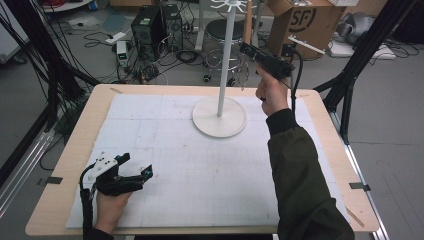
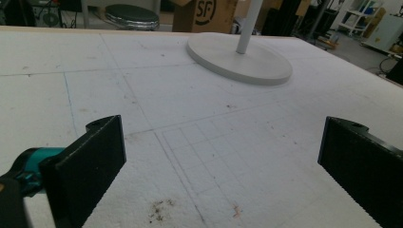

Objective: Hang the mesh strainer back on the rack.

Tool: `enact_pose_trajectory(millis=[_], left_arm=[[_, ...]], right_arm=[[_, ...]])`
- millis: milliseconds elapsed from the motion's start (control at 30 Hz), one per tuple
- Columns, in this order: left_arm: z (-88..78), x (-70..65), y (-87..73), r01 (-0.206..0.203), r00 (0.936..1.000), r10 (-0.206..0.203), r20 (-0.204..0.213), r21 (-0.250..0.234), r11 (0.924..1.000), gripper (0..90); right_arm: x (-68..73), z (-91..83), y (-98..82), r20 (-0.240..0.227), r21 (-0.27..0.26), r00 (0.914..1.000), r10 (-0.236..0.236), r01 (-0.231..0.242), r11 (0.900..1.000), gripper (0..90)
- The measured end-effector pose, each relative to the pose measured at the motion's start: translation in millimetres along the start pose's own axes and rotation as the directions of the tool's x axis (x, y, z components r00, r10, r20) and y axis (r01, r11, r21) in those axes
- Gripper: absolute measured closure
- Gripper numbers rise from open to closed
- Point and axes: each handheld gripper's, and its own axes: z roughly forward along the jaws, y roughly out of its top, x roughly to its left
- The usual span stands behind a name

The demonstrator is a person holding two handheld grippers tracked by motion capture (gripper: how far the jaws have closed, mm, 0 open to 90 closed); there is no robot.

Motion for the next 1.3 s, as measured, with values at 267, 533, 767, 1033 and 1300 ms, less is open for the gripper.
enact_pose_trajectory(millis=[267, 533, 767, 1033, 1300], left_arm=[[0.2, -0.8, 0.0, -0.002, 1.0, 0.002, 0.0, 0.0, 1.0, 2.6], [0.6, -1.4, -0.1, -0.004, 1.0, 0.004, 0.004, 0.001, 1.0, 2.6], [0.6, -1.9, -0.2, -0.007, 1.0, 0.007, 0.003, 0.003, 1.0, 2.6], [0.7, -2.0, -0.1, -0.01, 0.9999, 0.01, 0.004, 0.006, 0.9999, 2.6], [0.6, -3.2, 0.2, -0.01, 0.9999, 0.01, 0.007, 0.001, 1.0, 2.6]], right_arm=[[1.4, -0.6, -2.6, -0.001, 0.011, 1.0, 0.0, 0.0, 1.0, 68.9], [3.0, 1.1, -3.5, -0.007, 0.026, 0.9998, -0.016, 0.016, 1.0, 68.6], [3.0, 3.2, -4.9, 0.018, 0.022, 0.9996, -0.02, 0.019, 1.0, 49.9], [2.9, 2.4, -4.5, 0.031, 0.042, 0.9986, -0.042, 0.041, 0.998, 36.9], [6.4, 0.6, -6.4, 0.054, 0.07, 0.9971, -0.054, 0.05, 0.996, 32.9]])
